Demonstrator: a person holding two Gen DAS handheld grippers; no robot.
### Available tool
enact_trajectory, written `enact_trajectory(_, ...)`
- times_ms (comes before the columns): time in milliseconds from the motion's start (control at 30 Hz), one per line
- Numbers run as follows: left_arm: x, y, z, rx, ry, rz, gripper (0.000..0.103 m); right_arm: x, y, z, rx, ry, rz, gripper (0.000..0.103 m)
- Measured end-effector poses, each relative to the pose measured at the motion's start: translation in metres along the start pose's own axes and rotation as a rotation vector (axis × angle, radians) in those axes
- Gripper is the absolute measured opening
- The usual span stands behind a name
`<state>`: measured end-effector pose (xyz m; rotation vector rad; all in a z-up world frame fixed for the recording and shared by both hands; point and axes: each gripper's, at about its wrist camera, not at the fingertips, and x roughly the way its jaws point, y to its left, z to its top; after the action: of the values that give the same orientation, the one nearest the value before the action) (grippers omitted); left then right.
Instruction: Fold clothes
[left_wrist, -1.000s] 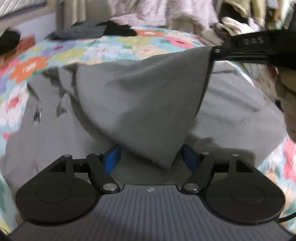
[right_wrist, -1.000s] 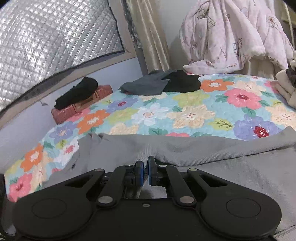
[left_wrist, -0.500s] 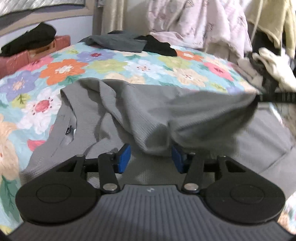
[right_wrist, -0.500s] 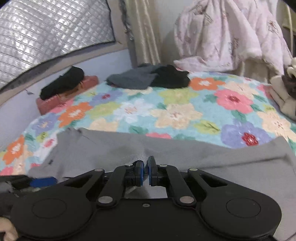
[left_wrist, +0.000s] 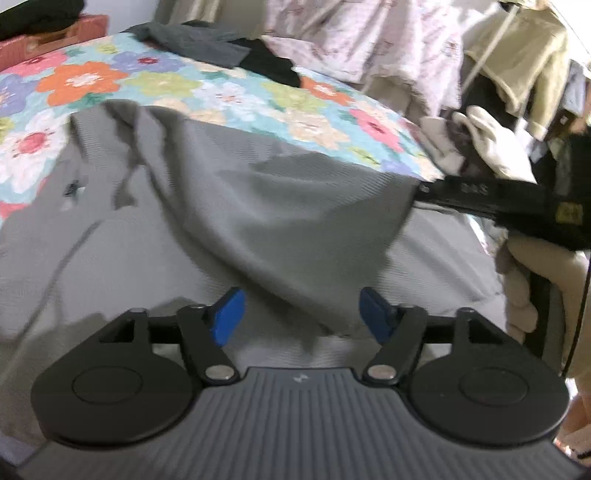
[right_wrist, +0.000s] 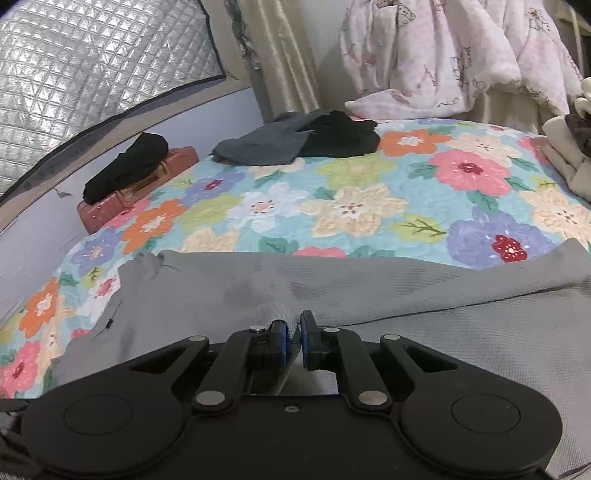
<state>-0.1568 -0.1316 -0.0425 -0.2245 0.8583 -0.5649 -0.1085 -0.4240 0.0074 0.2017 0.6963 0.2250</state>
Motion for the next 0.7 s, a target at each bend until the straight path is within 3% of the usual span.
enact_trajectory(133,0.026,-0.006,-0.001,-0.003,0.014,0.008,0.071,-0.001,-0.001,0.002,0.018,-0.006,0.016,0.012)
enact_trajectory(200,0.037,-0.004,-0.001,0.025,-0.005,0.043,0.041,0.0,-0.001,0.003,0.027,-0.008,0.023,0.012)
enact_trajectory(233,0.041,-0.002,0.002,0.053,-0.005,0.059,0.009,0.0,-0.002,0.004,0.03,-0.009,0.028,0.012)
enact_trajectory(300,0.034,0.003,0.011,0.074,-0.056,0.086,0.009,-0.001,-0.002,0.006,0.023,-0.019,0.045,0.012)
enact_trajectory(467,-0.026,0.014,0.037,0.083,-0.342,0.175,0.009,-0.016,0.005,0.002,0.006,-0.061,0.088,0.013)
enact_trajectory(567,-0.06,0.006,0.033,0.15,-0.432,0.211,0.009,-0.025,0.016,-0.018,0.014,-0.05,0.127,0.012)
enact_trajectory(600,-0.07,0.002,0.028,0.184,-0.445,0.222,0.009,-0.027,0.02,-0.026,0.012,-0.038,0.138,0.012)
enact_trajectory(700,-0.082,-0.002,0.003,0.245,-0.389,0.249,0.009,-0.027,0.035,-0.055,-0.062,0.04,0.113,0.012)
